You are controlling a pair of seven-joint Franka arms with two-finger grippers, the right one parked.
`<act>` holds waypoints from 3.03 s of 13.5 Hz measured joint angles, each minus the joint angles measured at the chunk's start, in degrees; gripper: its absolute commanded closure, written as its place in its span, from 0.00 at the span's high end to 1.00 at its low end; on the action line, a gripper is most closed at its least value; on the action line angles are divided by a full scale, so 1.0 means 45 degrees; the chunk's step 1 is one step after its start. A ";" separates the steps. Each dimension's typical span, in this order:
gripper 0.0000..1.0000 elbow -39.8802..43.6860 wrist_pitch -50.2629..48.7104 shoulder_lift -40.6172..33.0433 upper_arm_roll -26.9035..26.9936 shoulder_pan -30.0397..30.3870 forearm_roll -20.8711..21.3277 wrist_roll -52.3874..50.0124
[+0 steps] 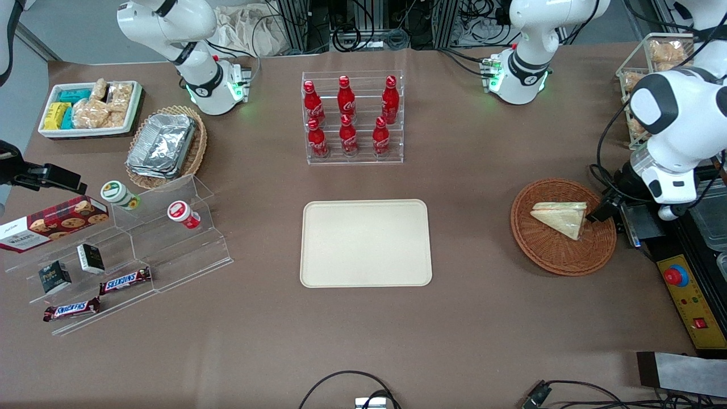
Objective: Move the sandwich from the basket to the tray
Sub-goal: 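Lower the open left gripper over the wrapped sandwich in the basket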
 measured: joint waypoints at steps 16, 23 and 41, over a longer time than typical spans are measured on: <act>1.00 -0.1468 0.3199 0.1657 -0.0002 0.0000 -0.1419 -0.0141; 1.00 -0.1392 0.3199 0.1674 -0.0007 0.0000 -0.1425 -0.0709; 1.00 -0.1180 0.1902 0.1628 0.0006 -0.0008 0.1949 -0.3946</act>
